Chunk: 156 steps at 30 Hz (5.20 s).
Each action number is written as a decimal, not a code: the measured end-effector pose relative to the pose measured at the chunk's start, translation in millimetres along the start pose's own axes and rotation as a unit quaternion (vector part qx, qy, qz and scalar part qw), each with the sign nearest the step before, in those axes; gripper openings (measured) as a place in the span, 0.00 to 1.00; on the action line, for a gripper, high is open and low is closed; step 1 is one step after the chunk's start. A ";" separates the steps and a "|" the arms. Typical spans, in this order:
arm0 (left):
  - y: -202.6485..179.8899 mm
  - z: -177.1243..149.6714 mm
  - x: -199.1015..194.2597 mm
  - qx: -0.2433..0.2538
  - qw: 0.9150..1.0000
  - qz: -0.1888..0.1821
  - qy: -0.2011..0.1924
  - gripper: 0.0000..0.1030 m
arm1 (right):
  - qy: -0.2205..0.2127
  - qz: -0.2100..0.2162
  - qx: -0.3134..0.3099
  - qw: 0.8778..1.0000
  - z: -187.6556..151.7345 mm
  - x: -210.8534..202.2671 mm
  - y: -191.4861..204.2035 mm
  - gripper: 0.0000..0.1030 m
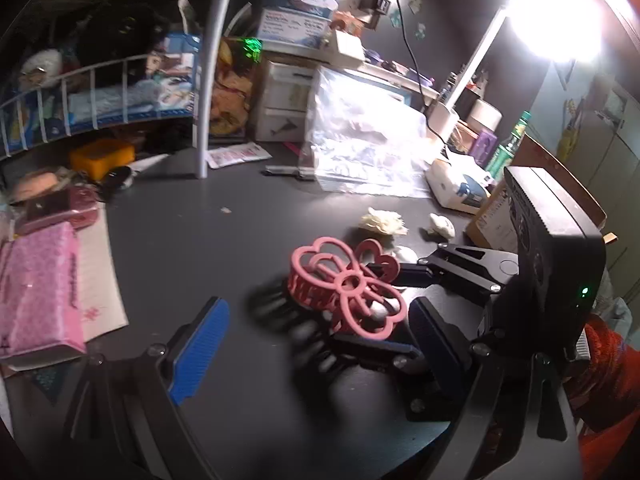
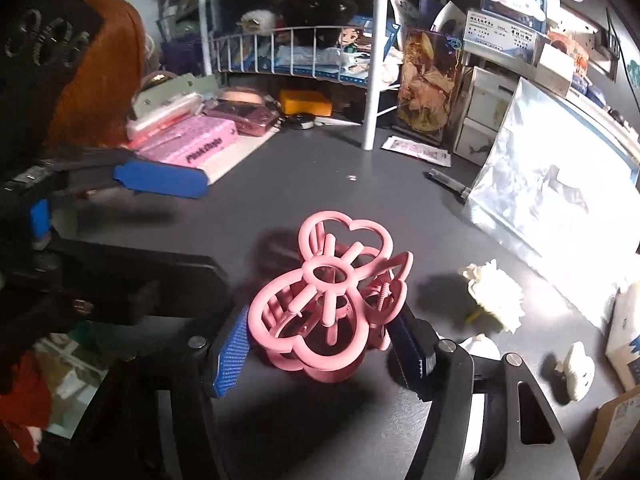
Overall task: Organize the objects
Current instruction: 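Move the right gripper back to the desk and grasp the pink bow clip, then lift the pink bow clip with the right gripper and drop it into the box, then return the right gripper to the desk and grasp the white tape dispenser, then carry the white tape dispenser with the right gripper and release it into the box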
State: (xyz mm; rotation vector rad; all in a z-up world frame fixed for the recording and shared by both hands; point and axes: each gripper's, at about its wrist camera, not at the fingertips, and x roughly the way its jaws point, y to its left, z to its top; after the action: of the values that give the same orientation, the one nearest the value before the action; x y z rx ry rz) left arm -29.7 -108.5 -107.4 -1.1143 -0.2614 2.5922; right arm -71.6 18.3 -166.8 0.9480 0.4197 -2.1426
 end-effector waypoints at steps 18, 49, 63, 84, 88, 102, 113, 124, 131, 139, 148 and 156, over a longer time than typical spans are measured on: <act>-53.0 25.5 -11.1 0.043 0.995 -0.087 -0.025 0.77 | -0.096 0.057 -0.008 0.994 -5.6 -85.9 1.1 0.59; -277.1 155.8 29.4 0.203 0.964 -0.174 0.006 0.70 | -0.108 -0.113 0.063 0.986 -19.7 -274.0 -132.0 0.58; -296.6 166.9 58.6 0.210 0.965 -0.151 0.037 0.83 | -0.037 -0.100 0.124 0.987 -43.7 -270.3 -191.7 0.74; -179.8 124.6 -31.1 0.157 0.984 -0.050 -0.060 0.88 | -0.086 -0.023 0.055 0.995 -9.4 -248.9 -99.5 0.74; -145.3 99.9 -39.0 0.136 0.988 -0.010 -0.074 0.91 | -0.076 0.034 0.034 0.996 -5.2 -218.8 -64.0 0.74; -75.3 20.1 -10.1 0.085 0.995 -0.011 -0.054 0.97 | -0.013 0.004 0.090 0.996 -58.1 -97.3 -43.2 0.74; -59.9 8.0 8.5 0.051 0.998 -0.029 -0.038 0.97 | 0.006 -0.110 0.111 0.988 -71.3 -63.5 -81.6 0.62; -65.2 10.8 8.0 0.055 0.997 -0.043 -0.028 0.97 | 0.012 -0.116 0.117 0.986 -70.0 -53.5 -89.2 0.36; -77.8 15.5 11.0 0.059 0.994 -0.090 -0.003 0.96 | -0.019 -0.071 0.095 0.993 -66.3 -72.0 -67.7 0.36; -108.8 33.1 -0.3 0.083 0.986 -0.142 0.012 0.57 | -0.087 -0.029 0.025 0.995 -43.6 -124.6 -24.6 0.36; -142.7 63.2 -27.3 0.116 0.977 -0.177 0.000 0.40 | -0.133 -0.062 -0.029 0.989 -22.5 -181.0 -10.1 0.35; -182.9 102.4 -28.5 0.150 0.971 -0.186 -0.006 0.37 | -0.140 -0.097 -0.032 0.985 -8.6 -221.1 -32.1 0.35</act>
State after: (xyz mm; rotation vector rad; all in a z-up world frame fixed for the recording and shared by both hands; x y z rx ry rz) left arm -48.2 48.1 33.5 -0.8493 -0.0668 2.2155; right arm 8.4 155.1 -9.1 0.5772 0.4517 -2.3806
